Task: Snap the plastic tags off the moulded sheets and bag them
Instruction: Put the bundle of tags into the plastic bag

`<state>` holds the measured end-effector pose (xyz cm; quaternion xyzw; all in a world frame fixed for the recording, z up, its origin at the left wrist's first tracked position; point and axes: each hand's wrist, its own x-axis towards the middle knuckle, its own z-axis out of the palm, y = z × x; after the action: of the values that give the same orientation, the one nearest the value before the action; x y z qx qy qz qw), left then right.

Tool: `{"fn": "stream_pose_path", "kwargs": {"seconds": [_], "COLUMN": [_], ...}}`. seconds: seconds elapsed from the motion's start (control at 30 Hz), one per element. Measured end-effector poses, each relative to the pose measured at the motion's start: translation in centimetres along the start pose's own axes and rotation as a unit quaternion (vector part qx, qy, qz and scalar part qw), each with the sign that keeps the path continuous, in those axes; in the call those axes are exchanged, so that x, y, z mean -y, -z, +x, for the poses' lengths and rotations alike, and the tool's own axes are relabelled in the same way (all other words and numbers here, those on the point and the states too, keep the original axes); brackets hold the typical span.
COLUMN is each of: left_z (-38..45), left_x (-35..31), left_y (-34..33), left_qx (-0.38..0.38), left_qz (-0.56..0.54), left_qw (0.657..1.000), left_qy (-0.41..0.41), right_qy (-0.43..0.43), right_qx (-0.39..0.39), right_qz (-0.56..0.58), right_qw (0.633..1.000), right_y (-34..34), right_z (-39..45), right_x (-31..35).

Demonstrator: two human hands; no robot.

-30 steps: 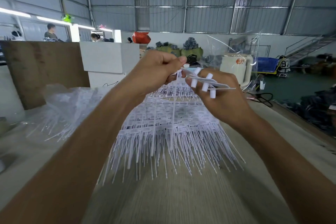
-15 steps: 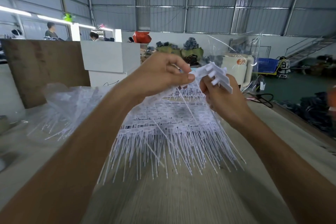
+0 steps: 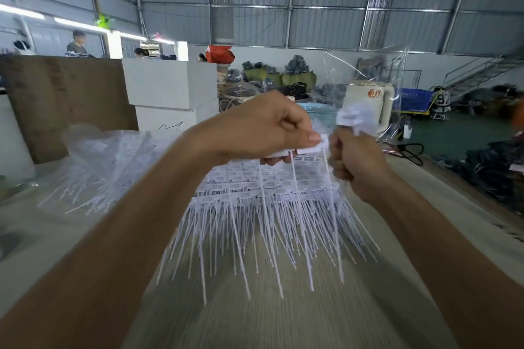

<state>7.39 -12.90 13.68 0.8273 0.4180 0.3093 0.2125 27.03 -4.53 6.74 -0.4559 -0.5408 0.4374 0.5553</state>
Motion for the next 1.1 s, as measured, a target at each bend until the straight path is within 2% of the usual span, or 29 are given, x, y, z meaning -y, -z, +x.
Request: {"fn": "stream_pose_path", "kwargs": {"seconds": [0.07, 0.1, 0.17, 0.33, 0.47, 0.6, 0.77, 0.83, 0.9, 1.1], "left_z": [-0.3, -0.3, -0.1, -0.2, -0.1, 0.4, 0.5, 0.5, 0.6, 1.4], "left_x": [-0.4, -0.3, 0.3, 1.6, 1.7, 1.9, 2.1, 2.0, 1.9, 2.2], "left_y": [0.6, 1.1, 1.7, 1.9, 1.8, 1.6, 1.5, 1.5, 1.4, 0.4], "left_qx": [-0.015, -0.039, -0.067, -0.044, -0.053, -0.112, -0.094, -0.087, -0.113, -0.188], "left_qz": [-0.010, -0.007, 0.005, 0.035, 0.056, 0.057, 0.061, 0.070, 0.076, 0.104], "left_qw": [1.000, 0.999, 0.998, 0.998, 0.997, 0.992, 0.993, 0.993, 0.990, 0.976], "left_qy": [-0.016, -0.021, -0.013, 0.018, 0.002, -0.012, -0.031, -0.044, -0.041, 0.018], "right_qy": [-0.031, -0.030, -0.010, 0.059, 0.099, 0.118, 0.126, 0.125, 0.128, 0.151], "right_qx": [-0.042, -0.034, 0.022, 0.192, 0.262, 0.278, 0.252, 0.256, 0.253, 0.210], "right_qz": [0.045, 0.060, 0.067, 0.028, 0.007, -0.024, -0.069, -0.060, -0.034, 0.028], "right_qw": [0.998, 0.997, 0.997, 0.979, 0.960, 0.953, 0.957, 0.957, 0.958, 0.966], "right_y": [2.1, 2.8, 3.1, 0.9, 0.0, -0.4, -1.0, -1.1, -1.0, -0.9], "right_z": [0.7, 0.9, 0.9, -0.8, -2.2, -2.7, -3.1, -3.2, -3.1, -2.9], "right_x": [-0.9, -1.2, -1.1, 1.3, 2.5, 3.0, 2.7, 2.7, 2.9, 3.0]}}
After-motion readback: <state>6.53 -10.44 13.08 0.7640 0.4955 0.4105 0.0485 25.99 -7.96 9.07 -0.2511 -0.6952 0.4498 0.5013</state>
